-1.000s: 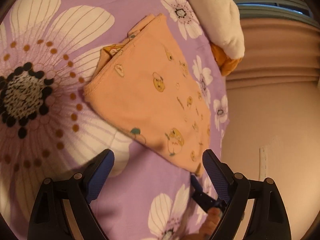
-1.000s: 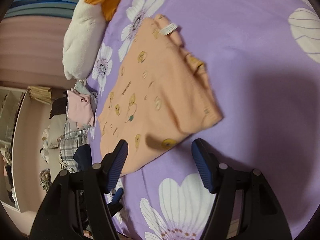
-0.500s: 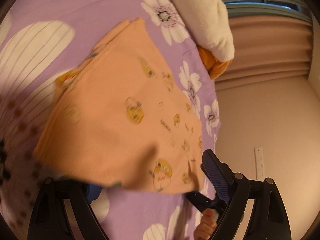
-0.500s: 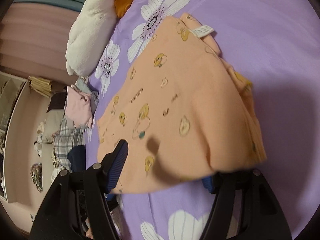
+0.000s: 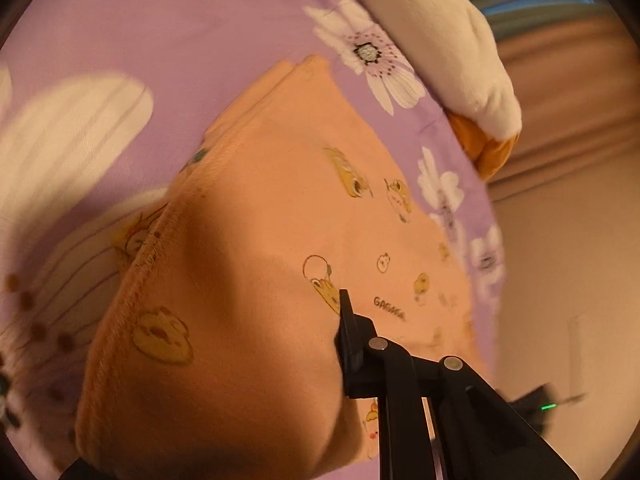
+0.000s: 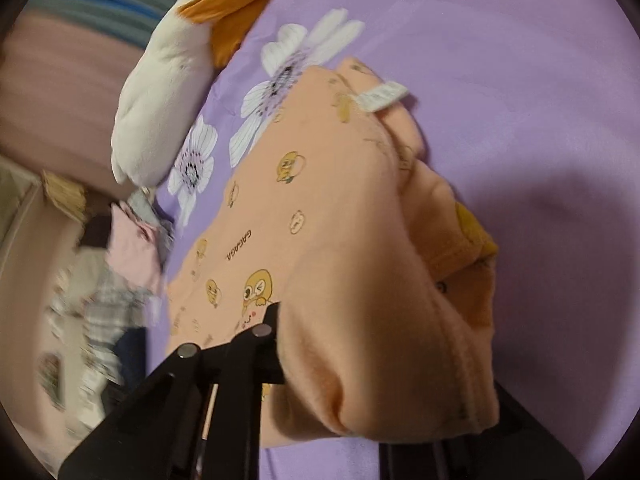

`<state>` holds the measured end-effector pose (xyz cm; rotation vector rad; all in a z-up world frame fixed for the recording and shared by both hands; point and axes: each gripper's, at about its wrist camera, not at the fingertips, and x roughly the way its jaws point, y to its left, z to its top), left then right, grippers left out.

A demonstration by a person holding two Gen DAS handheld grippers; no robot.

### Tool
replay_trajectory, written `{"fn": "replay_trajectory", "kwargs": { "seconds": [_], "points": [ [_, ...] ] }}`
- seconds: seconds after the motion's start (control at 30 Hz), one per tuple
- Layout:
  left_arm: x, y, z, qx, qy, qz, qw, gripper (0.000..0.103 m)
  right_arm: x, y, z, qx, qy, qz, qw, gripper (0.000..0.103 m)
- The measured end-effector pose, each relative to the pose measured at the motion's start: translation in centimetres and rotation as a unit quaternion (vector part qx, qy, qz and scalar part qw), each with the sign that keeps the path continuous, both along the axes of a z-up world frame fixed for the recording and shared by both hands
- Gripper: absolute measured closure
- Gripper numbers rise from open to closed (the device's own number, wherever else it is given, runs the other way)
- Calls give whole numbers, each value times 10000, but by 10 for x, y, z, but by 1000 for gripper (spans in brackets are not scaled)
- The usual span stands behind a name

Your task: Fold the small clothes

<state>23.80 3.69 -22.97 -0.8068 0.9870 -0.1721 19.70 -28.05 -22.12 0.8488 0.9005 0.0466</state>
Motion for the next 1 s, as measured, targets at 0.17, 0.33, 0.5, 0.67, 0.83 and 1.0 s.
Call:
{"fn": "replay_trajectory", "kwargs": {
  "seconds": [0.17,0.33,0.5,0.67,0.83,1.0],
  "points": [
    [-12,0,16,263,-112,141,9995,94,-7,-2,19,-15,-372,185,9991,91],
    [-39,10,29,553,-253,153,9980,95,-25,-1,32,105,-468,397,9981,91],
    [-66,6,41,444,-395,-91,9982,96,-57,-3,32,173,-367,580,9975,91],
    [-97,-14,41,487,-394,-535,9966,96,-91,-16,46,168,-599,546,9966,91],
    [-121,-20,29,595,-294,-756,9949,96,-127,-27,33,96,-382,632,9972,90],
    [-130,-20,30,955,-349,-702,9923,96,-127,-29,12,-159,-27,746,9971,88]
  ]
}}
